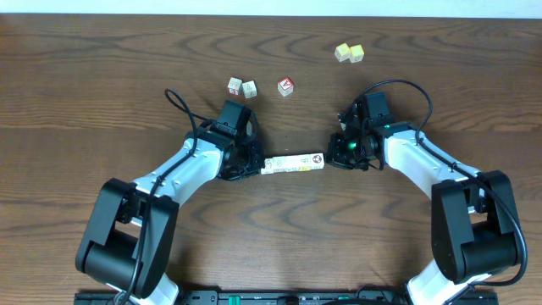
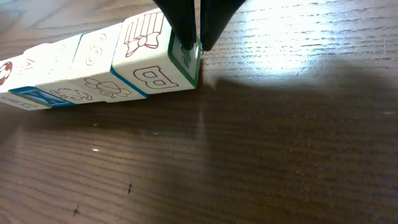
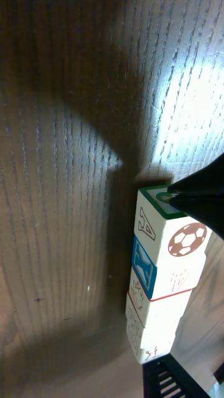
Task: Lift 5 blocks
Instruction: 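Squeeze the block row inward between the left and right grippers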
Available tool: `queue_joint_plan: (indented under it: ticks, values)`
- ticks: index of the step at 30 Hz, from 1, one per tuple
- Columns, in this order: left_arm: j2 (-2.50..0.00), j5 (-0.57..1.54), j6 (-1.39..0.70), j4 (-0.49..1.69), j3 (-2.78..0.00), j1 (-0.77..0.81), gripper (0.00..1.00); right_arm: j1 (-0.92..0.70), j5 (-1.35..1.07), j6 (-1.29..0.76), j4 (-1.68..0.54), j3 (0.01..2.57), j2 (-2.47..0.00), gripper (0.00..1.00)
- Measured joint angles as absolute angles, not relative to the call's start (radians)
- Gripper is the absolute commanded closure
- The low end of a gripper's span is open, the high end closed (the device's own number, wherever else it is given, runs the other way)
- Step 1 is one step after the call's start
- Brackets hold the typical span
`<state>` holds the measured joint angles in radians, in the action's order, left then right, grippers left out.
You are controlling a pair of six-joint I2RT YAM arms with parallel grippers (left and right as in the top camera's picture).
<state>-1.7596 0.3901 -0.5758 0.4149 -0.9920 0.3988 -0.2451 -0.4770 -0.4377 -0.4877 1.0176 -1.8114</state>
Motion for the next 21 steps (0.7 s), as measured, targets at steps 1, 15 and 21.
queue_joint_plan:
  ticks: [1,15,21]
  values:
    - [-1.755,0.39,-0.576,0.415,-0.992,0.399,0.93,-0.245,-0.477,-0.438,-0.488,1.018,-1.811,0.99]
    - [-1.668,0.389,-0.576,0.42,-0.99,0.393,0.93,-0.245,-0.486,-0.442,-0.47,1.016,-1.811,0.99]
    - [-1.668,0.386,-0.576,0.423,-0.99,0.393,0.93,-0.245,-0.495,-0.447,-0.466,1.015,-1.811,0.99]
